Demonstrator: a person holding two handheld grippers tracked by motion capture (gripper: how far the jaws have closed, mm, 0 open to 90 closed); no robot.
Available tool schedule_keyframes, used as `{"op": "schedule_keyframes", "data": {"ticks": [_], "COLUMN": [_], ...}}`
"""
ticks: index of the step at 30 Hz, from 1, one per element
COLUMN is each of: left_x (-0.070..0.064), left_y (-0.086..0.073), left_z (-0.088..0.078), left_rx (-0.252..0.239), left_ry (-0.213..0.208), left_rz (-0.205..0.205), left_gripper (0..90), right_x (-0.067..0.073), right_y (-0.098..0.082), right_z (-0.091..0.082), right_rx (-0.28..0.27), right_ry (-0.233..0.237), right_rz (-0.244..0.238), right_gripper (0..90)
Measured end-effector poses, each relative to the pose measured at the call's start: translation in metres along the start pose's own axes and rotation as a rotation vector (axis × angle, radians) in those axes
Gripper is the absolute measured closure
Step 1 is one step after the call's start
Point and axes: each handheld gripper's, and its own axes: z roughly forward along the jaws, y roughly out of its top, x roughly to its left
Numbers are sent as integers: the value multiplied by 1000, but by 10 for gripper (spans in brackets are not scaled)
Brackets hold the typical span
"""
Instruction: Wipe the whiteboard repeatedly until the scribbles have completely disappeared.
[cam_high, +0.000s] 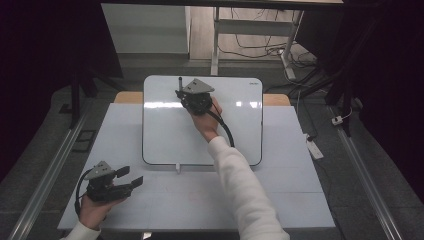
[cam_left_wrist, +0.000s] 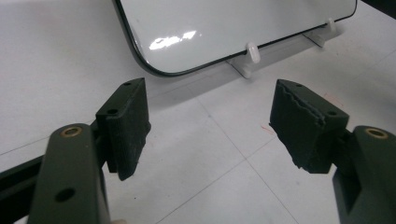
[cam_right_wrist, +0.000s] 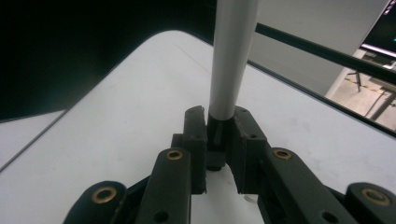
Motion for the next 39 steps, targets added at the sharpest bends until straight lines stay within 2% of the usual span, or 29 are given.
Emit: {"op": "schedule_keyframes", "data": {"ticks": [3, 4, 5, 7, 8, 10, 11, 13, 15, 16, 17, 19, 20, 21, 22, 23, 25, 26, 30, 33, 34, 37, 38, 39], "left_x": [-1, -1, 0, 1, 1, 0, -1, -2, -1, 0, 1, 1, 1, 0, -1, -1, 0, 0, 1, 0, 0, 3, 3, 3], "left_y": [0, 0, 0, 1, 1, 1, 0, 0, 0, 0, 0, 1, 1, 1, 0, 0, 0, 0, 0, 0, 0, -1, -1, -1], "left_z": [-3, -3, -3, -1, 0, 1, 0, -2, -3, -2, -1, 1, 2, 2, 1, 0, -2, -2, 0, -1, -1, -1, -1, -1], "left_rx": [-8, -11, -12, -11, -6, -2, -2, -6, -11, -10, -9, -1, 2, 3, 1, -3, -9, -10, -3, -6, -7, -4, -4, -3], "left_ry": [2, 3, 4, 4, 1, 0, 0, 2, 4, 4, 5, 0, -1, 0, 1, 1, 4, 4, 5, 5, 6, 6, 7, 6], "left_rz": [0, -3, -4, -8, -5, 1, 4, 3, -3, -3, -6, -4, -1, 3, 4, 4, -1, -4, -7, -5, -4, -12, -13, -13], "left_gripper": [289, 289, 290, 290, 290, 290, 289, 289, 290, 289, 289, 290, 290, 289, 289, 289, 290, 289, 289, 289, 289, 289, 289, 289], "right_x": [-22, -28, -30, -20, -9, 1, -2, -19, -36, -37, -32, -19, -14, -14, -17, -24, -41, -47, -51, -59, -55, -36, -34, -36], "right_y": [0, -1, -2, -7, -10, -13, -13, -12, -13, -14, -15, -16, -17, -18, -18, -19, -21, -22, -20, -12, -10, -8, -7, -7], "right_z": [-10, -14, -16, -16, -14, -14, -15, -21, -28, -29, -30, -26, -25, -26, -28, -32, -42, -45, -42, -35, -31, -22, -22, -23], "right_rx": [-33, -37, -38, -26, -4, 8, 5, -26, -39, -45, -40, -18, -8, -9, -14, -25, -47, -56, -73, -96, -87, -40, -31, -37], "right_ry": [-90, -101, -92, -46, -8, -7, -6, -80, -104, -98, -87, -29, -21, -24, -42, -87, -147, -164, -173, -167, -148, -67, -76, -90], "right_rz": [88, 108, 115, 103, 59, -4, 4, 65, 131, 139, 122, 70, 37, 31, 45, 61, 134, 146, 147, 201, 186, 85, 53, 63], "right_gripper": [778, 778, 778, 778, 778, 778, 778, 778, 778, 778, 778, 778, 778, 778, 778, 778, 778, 778, 778, 779, 779, 779, 779, 779]}}
